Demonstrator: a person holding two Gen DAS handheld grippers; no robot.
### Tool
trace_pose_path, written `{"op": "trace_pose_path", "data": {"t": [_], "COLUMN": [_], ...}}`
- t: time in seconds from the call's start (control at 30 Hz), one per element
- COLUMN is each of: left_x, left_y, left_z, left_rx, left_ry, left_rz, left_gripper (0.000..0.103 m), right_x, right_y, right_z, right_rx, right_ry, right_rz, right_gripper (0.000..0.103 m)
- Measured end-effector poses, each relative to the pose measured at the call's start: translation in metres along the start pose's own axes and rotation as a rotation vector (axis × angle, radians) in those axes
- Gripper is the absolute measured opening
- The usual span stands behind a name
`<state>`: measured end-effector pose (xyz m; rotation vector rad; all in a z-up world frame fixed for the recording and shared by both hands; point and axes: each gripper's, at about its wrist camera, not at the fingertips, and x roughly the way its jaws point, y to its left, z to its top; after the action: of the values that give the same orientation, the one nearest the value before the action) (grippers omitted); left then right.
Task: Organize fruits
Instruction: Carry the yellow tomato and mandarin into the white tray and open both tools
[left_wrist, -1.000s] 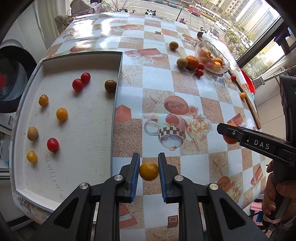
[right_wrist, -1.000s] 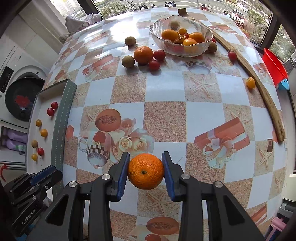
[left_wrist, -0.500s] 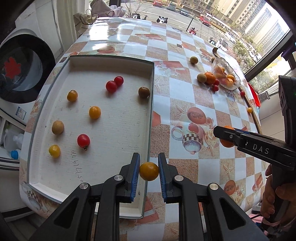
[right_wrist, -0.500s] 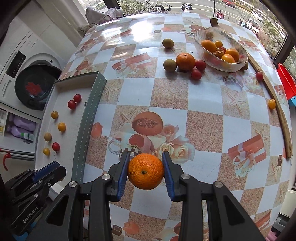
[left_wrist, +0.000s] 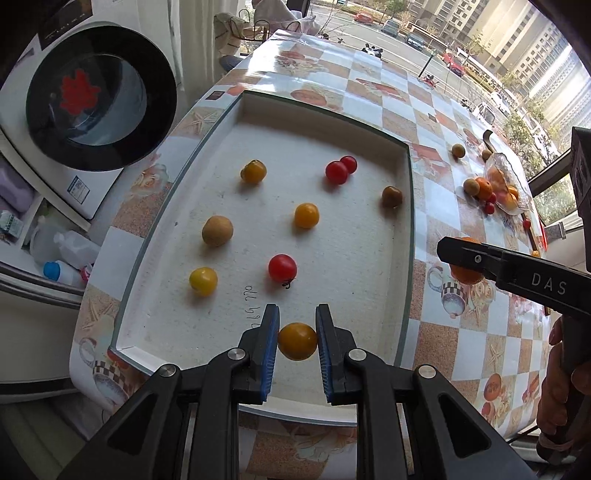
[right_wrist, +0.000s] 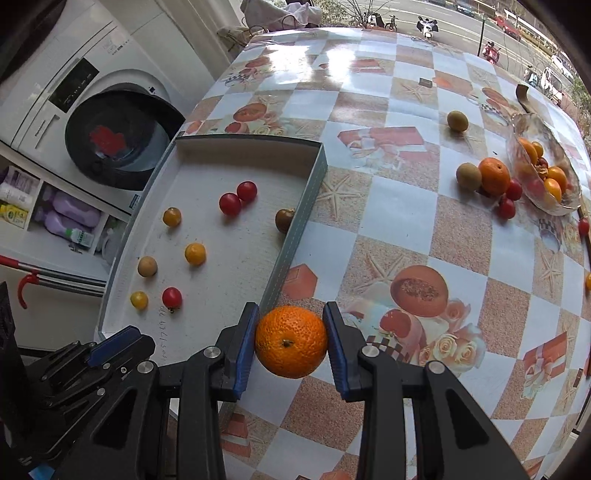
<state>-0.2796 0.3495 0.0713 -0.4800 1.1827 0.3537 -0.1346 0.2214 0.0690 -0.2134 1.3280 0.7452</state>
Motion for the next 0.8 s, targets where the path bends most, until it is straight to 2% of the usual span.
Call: {"op": "trace_pose_path", "data": {"t": [0.33,0.8], "left_x": [0.017,0.035], "left_y": [0.027,0.031], "left_z": [-0.004,-0.006], "left_rx": [-0.033,-0.029], "left_ry": [0.020,0.036], "left_rz": [0.055,0.092], "left_gripper": [0.022,0.022], "right_x": [0.031,0.060], "right_y": [0.040,0.051], "right_z": [0.016,0.027], "right_rx": [-0.106,-0.142], "right_ry": [0.048,0.066], "right_rz": [0.014,-0.026], "right_gripper": [0.039,0.039]}}
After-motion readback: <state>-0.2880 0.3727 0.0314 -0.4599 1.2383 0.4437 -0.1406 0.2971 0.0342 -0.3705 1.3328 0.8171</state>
